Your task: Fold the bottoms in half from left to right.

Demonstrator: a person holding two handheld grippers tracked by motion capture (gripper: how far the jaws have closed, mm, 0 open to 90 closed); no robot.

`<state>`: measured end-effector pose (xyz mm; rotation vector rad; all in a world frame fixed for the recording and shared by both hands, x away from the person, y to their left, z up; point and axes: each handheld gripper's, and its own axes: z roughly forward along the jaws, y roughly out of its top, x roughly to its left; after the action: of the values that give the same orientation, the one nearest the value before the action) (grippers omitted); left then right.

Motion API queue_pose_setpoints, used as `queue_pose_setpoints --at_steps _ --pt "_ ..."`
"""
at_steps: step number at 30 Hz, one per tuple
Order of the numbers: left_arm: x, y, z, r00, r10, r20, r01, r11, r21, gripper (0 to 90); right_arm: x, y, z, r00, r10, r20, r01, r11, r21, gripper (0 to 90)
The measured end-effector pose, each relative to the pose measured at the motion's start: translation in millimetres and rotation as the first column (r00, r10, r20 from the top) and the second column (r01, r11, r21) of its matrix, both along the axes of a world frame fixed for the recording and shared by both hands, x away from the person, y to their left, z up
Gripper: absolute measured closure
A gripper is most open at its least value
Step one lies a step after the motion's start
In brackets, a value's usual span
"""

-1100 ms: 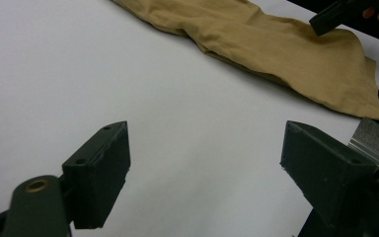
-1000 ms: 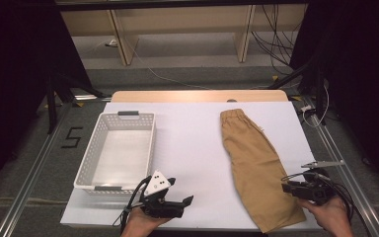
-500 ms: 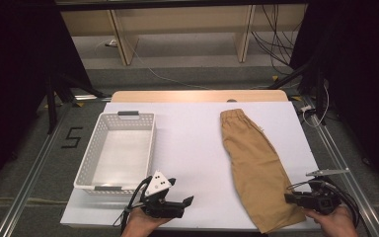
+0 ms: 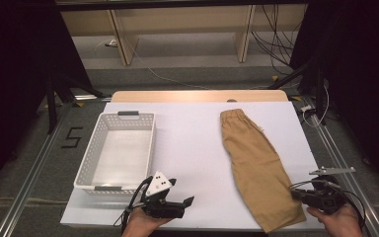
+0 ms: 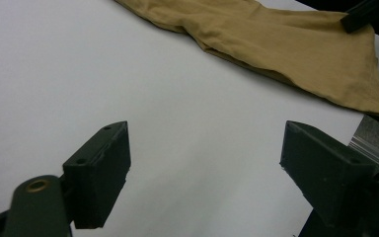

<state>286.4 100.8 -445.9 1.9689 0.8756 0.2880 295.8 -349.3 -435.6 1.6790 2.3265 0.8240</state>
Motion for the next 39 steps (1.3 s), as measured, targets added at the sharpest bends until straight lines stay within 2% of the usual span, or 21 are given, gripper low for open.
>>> queue_pose_setpoints --at_steps 2,5,12,14,19,24,30,36,38,39 --pt "-0.1 -0.1 0.1 1.0000 -0.002 0.001 0.002 1.0000 0.001 19.3 1.7 2.0 -4.1 0.9999 0.009 -0.011 -0.009 0.9999 -0.007 84.4" --pt "0.3 -1.0 -1.0 1.0000 -0.003 -0.003 0.003 1.0000 0.002 19.3 5.5 7.0 -9.1 0.9999 0.007 0.010 -0.007 0.9992 -0.041 88.2" --pt "-0.6 -3.3 -1.8 1.0000 -0.009 -0.002 0.009 0.9999 0.009 19.3 21.6 14.6 -22.1 0.9991 0.016 0.040 -0.012 0.9962 -0.086 88.8" --pt "-0.1 -3.6 -1.8 1.0000 -0.009 -0.003 0.009 0.9999 0.006 19.3 23.5 15.3 -23.9 0.9994 0.018 0.029 -0.015 0.9956 -0.092 88.8" --pt "-0.3 -2.8 -1.4 1.0000 -0.009 -0.001 0.009 0.9999 0.007 19.3 18.3 10.2 -18.6 0.9996 -0.007 0.026 0.010 0.9939 -0.110 88.8" --pt "-0.4 -2.2 -1.0 1.0000 -0.005 0.002 0.005 1.0000 0.006 19.3 10.1 5.0 -18.9 0.9999 -0.009 -0.006 0.008 0.9927 -0.120 88.8" --pt "-0.5 -1.9 -1.0 1.0000 -0.005 0.002 0.005 1.0000 0.005 19.3 1.9 1.4 -8.3 0.9999 -0.011 -0.002 0.011 0.9933 -0.115 88.9" --pt "-0.8 -1.8 -1.1 1.0000 -0.005 0.003 0.005 1.0000 0.007 19.3 3.0 -2.9 -12.1 0.9995 -0.028 -0.017 0.025 0.9893 -0.144 88.6" --pt "-0.7 -2.1 -1.2 1.0000 -0.005 0.003 0.005 1.0000 0.008 19.3 3.3 -6.1 -12.5 0.9989 -0.038 -0.027 0.034 0.9900 -0.137 87.0" --pt "-0.4 -2.4 -1.1 1.0000 -0.005 0.002 0.005 1.0000 0.006 19.3 3.6 -6.6 -12.4 0.9985 -0.043 -0.034 0.038 0.9897 -0.138 82.3"
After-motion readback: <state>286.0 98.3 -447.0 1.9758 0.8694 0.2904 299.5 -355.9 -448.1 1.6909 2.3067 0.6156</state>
